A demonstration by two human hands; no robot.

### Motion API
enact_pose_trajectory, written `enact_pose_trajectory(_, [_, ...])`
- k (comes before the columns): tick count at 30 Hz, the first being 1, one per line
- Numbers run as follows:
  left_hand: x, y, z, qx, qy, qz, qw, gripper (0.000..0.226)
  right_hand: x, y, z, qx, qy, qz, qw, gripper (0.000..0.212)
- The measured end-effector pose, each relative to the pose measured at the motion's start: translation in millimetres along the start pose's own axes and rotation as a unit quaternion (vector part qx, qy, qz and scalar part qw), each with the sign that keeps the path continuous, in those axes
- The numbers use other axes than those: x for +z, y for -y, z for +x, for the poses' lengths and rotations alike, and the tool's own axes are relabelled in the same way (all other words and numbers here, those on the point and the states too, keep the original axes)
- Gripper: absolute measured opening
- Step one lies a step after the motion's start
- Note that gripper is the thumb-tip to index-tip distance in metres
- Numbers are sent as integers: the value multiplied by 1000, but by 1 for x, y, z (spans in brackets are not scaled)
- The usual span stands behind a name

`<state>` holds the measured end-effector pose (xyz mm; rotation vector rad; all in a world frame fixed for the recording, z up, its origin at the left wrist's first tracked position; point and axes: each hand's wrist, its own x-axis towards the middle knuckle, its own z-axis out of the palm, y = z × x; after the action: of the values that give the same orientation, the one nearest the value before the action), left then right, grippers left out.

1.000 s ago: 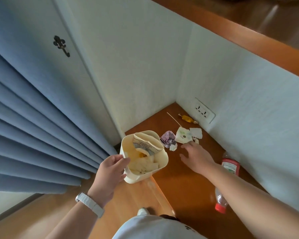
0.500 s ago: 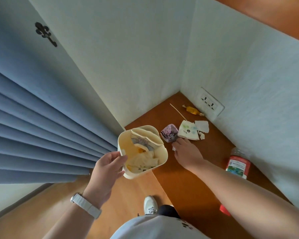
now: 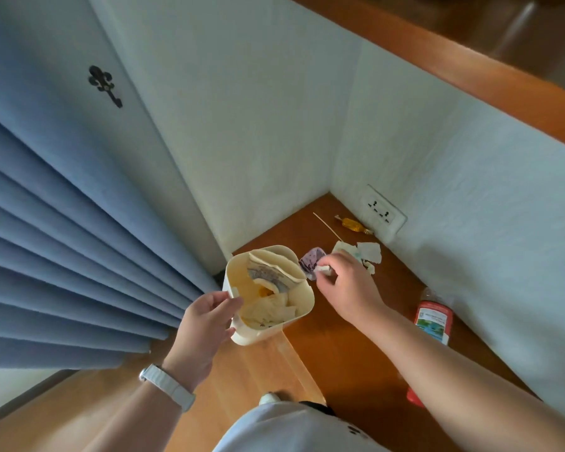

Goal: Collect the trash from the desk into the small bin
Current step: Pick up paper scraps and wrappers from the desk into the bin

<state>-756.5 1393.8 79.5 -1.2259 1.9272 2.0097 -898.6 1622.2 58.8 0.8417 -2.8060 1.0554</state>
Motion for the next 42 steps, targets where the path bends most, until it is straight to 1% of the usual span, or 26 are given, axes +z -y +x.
enact_pose_trajectory(2, [0, -1, -1, -2, 6, -5, 1000, 22, -12, 24, 2, -33, -34, 26, 999, 11])
enact_pose_trajectory(4, [-1, -2, -3, 0, 11, -11, 1000, 22, -17, 44, 0, -68, -32, 37, 996, 11])
enact_pose_trajectory(6, [-2, -4, -6, 5, 11, -17, 1000, 20, -16, 58, -2, -88, 0, 37, 995, 11])
enact_pose_trajectory(11, [-7, -7, -10, 18, 14, -22, 999, 18, -6, 70, -6, -104, 118, 27, 987, 13])
enact_pose_trajectory(13, [-9, -8, -10, 22, 10, -22, 999, 17, -5, 70, -7, -101, 140, 11, 985, 16])
enact_pose_trajectory(17, [-10, -11, -8, 27, 3, -21, 999, 16, -9, 65, -7, -95, 119, -11, 988, 25])
enact_pose_trajectory(22, [-10, -9, -1, 14, -8, -22, 1000, 17, -16, 45, -2, -50, 96, -7, 994, 26])
enact_pose_trajectory(25, [-8, -6, 3, 6, -8, -25, 1000, 18, -10, 16, 2, -11, 78, -45, 996, 25])
enact_pose_trajectory(27, [-8, -4, 6, -1, -9, -31, 999, 18, -3, -6, 5, 18, 95, -81, 992, 30])
enact_pose_trajectory(29, [-9, -3, 6, -6, -11, -35, 999, 18, 7, -24, 7, 30, 129, -110, 985, 39])
enact_pose_trajectory(30, [-9, -2, 6, -8, -12, -34, 999, 18, 13, -32, 8, 28, 146, -125, 981, 42])
enact_pose_trajectory(33, [-14, 1, 5, -8, -25, -27, 999, 19, 36, -44, 9, 11, 186, -172, 967, 42])
enact_pose_trajectory(35, [-16, 2, 5, -5, -36, -28, 999, 17, 52, -47, 13, 1, 212, -212, 954, 50])
enact_pose_trajectory(38, [-15, 3, 5, -4, -55, -31, 998, 17, 68, -49, 20, -27, 229, -254, 940, 59])
enact_pose_trajectory(42, [-13, 4, 3, -10, -62, -27, 998, 17, 80, -52, 28, -19, 258, -275, 926, 59])
